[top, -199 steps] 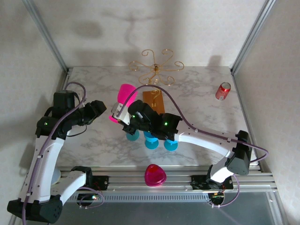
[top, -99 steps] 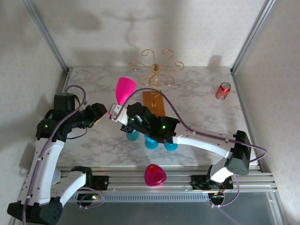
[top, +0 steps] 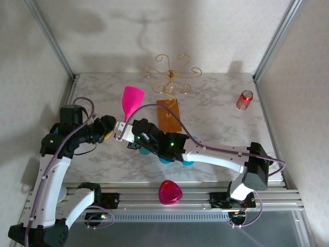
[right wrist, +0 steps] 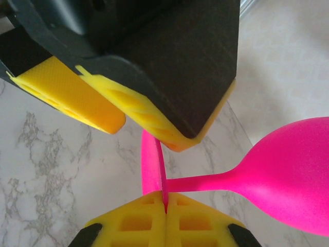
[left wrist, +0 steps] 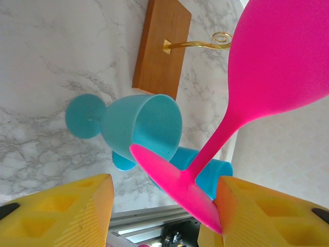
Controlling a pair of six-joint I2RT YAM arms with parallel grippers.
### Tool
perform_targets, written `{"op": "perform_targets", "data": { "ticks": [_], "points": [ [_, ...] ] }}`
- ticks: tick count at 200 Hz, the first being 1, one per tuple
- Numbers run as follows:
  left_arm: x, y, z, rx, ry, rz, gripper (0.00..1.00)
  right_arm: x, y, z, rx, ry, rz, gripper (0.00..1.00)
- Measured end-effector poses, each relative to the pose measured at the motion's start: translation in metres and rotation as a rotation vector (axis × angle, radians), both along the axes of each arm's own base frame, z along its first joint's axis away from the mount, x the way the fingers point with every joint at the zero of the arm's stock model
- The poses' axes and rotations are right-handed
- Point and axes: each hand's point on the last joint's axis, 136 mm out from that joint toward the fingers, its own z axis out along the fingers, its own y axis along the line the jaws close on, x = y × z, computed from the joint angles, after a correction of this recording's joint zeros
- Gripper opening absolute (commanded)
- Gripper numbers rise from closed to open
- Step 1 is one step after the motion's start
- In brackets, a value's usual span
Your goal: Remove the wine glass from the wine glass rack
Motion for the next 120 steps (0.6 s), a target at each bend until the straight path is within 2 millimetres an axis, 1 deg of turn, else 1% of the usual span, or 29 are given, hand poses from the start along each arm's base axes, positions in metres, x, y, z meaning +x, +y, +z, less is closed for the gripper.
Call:
{"op": "perform_targets", "data": {
  "ticks": [58,89,120],
  "points": [
    [0.003,-0.006,-0.001,-0.059,0.010,0.002,0.54,0.005,0.000,-0.001,-0.009,-0.055,-0.032,0.00],
    [0.003,-0.009,-0.005,-0.093,0.030,0.003,0.53,0.006,0.003,-0.004,-0.018,-0.088,-0.041,0.00],
    [0.003,-0.011,-0.004,-0.114,0.031,0.003,0.52,0.005,0.007,-0.006,-0.026,-0.120,-0.046,0.00]
  ]
}}
